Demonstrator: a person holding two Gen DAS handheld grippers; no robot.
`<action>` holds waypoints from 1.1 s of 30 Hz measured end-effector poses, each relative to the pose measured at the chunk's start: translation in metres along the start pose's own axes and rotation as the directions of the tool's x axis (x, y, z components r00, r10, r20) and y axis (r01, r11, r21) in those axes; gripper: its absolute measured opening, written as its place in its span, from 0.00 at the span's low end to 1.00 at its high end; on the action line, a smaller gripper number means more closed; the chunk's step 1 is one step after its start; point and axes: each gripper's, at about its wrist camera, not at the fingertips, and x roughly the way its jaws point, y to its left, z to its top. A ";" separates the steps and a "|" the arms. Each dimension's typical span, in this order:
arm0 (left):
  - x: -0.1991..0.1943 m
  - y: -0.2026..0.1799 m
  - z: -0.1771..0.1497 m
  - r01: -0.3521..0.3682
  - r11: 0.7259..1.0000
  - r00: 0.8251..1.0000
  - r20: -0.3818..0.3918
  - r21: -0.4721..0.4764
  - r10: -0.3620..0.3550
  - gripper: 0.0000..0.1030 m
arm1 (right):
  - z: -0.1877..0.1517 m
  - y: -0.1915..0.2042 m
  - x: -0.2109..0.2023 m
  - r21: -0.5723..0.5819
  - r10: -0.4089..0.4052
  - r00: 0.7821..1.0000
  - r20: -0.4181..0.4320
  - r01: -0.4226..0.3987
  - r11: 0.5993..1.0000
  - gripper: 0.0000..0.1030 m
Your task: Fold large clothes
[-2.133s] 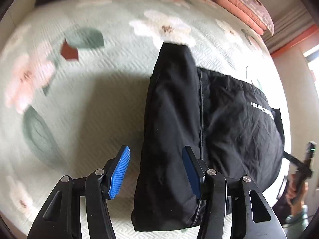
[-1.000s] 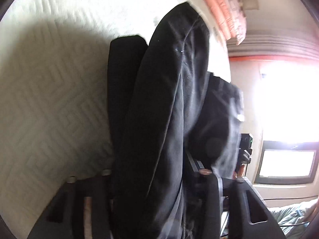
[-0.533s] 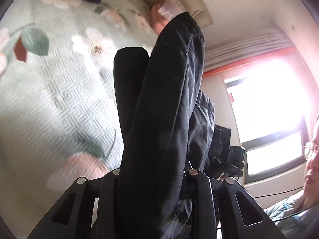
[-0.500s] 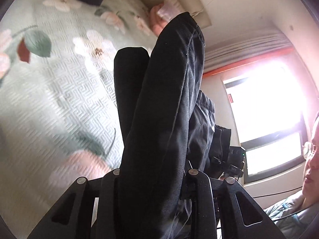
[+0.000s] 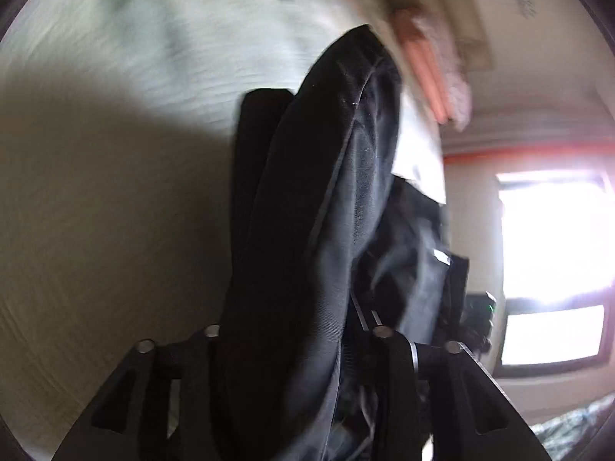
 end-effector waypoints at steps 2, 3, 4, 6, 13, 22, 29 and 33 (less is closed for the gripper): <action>0.004 0.044 0.005 0.118 0.981 0.993 -0.004 -0.153 -0.120 0.55 | -0.004 -0.030 -0.010 0.124 0.102 0.994 0.036 -0.106 0.987 0.59; 0.002 0.057 0.005 0.155 0.965 0.987 0.001 -0.211 -0.159 0.55 | -0.007 -0.038 -0.019 0.148 0.100 0.994 0.051 -0.106 0.983 0.60; -0.003 0.061 0.005 0.165 0.960 0.986 0.007 -0.226 -0.168 0.55 | -0.010 -0.042 -0.030 0.152 0.080 0.995 0.061 -0.088 0.984 0.60; -0.026 0.050 0.001 0.082 0.981 0.996 0.034 -0.174 -0.077 0.55 | -0.014 -0.044 -0.053 0.150 0.013 0.997 0.072 -0.024 0.988 0.63; -0.091 -0.080 -0.004 -0.356 0.926 0.916 0.244 0.126 0.319 0.55 | 0.000 0.044 -0.108 -0.048 -0.286 0.936 0.207 0.301 0.952 0.65; 0.036 -0.097 0.016 -0.500 0.818 0.865 0.116 0.285 0.488 0.65 | 0.054 0.115 0.053 -0.195 -0.421 0.902 0.096 0.432 0.881 0.80; 0.032 -0.097 0.017 -0.510 0.824 0.859 0.188 0.246 0.476 0.66 | 0.070 0.103 0.100 -0.128 -0.488 0.873 0.017 0.486 0.865 0.87; 0.007 -0.139 -0.004 -0.569 0.771 0.822 0.219 0.286 0.525 0.59 | 0.060 0.128 0.063 -0.118 -0.481 0.876 0.029 0.481 0.869 0.74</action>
